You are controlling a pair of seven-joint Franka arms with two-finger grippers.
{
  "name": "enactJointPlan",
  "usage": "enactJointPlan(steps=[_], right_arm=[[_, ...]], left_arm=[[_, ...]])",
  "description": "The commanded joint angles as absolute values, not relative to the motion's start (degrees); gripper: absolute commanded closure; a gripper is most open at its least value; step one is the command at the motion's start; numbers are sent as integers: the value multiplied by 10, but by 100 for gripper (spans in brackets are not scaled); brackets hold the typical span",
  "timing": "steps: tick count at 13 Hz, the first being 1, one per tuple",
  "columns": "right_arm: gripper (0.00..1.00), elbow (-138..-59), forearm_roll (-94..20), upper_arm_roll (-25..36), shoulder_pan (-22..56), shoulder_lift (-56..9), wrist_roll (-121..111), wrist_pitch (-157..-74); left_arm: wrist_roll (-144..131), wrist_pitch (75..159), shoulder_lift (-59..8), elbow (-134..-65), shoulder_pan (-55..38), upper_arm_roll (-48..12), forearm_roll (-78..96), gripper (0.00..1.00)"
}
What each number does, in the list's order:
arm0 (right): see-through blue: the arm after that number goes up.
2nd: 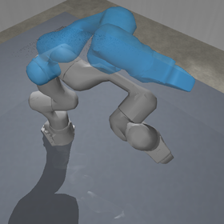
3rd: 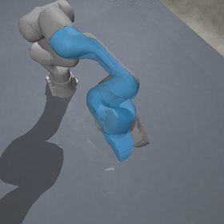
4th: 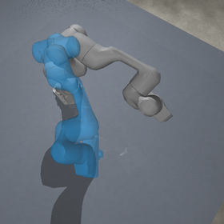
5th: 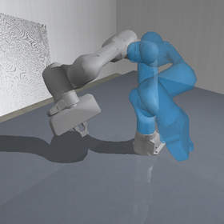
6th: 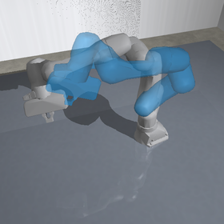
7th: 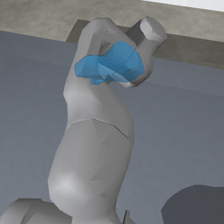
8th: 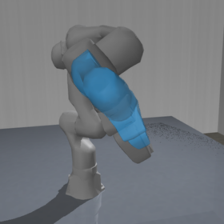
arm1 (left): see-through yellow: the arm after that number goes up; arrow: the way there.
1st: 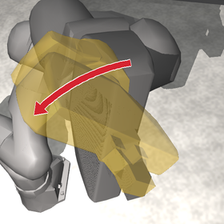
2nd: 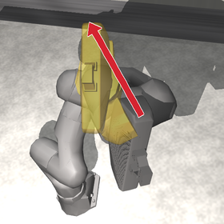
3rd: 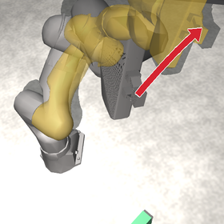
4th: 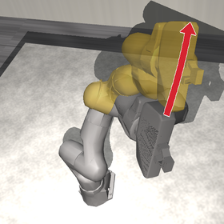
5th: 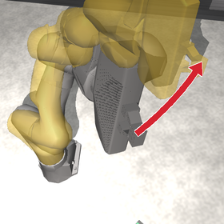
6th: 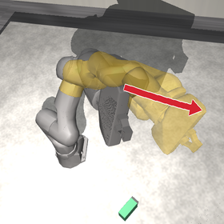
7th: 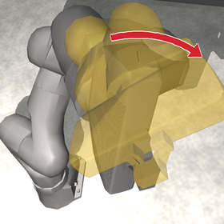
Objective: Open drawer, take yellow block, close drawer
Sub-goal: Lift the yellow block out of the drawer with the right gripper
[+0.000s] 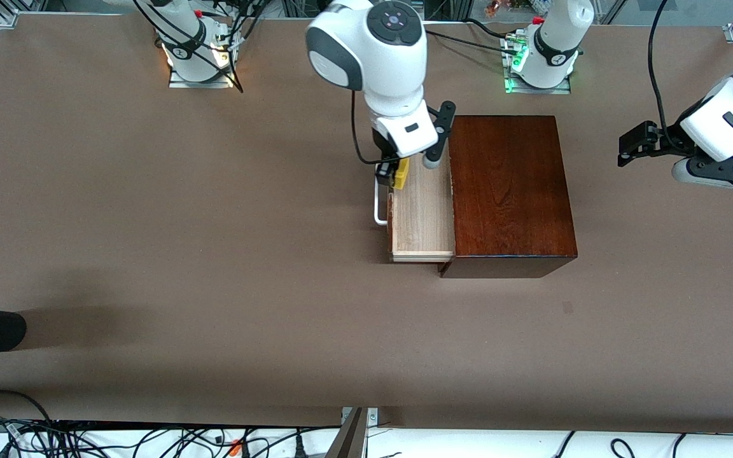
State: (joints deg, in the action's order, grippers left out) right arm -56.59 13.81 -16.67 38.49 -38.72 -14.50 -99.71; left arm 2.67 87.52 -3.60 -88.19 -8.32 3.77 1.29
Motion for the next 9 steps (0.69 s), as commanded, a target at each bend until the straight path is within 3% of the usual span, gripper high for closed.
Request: enactJointPlan(steps=[1,6,9], right_arm=[[100,-574,126,-170,325,-345,-113,-958],[99,-578,44,-164,165,-343,-72,-901],[99,-615,41,-161,109,-341,-72,-888]], left_arm=[[22,881,-35,-878,-87,40,24,0],[29,880,-35,-875,-94,19,19,0],[31,879,-36,-875,-102,3,15,0]])
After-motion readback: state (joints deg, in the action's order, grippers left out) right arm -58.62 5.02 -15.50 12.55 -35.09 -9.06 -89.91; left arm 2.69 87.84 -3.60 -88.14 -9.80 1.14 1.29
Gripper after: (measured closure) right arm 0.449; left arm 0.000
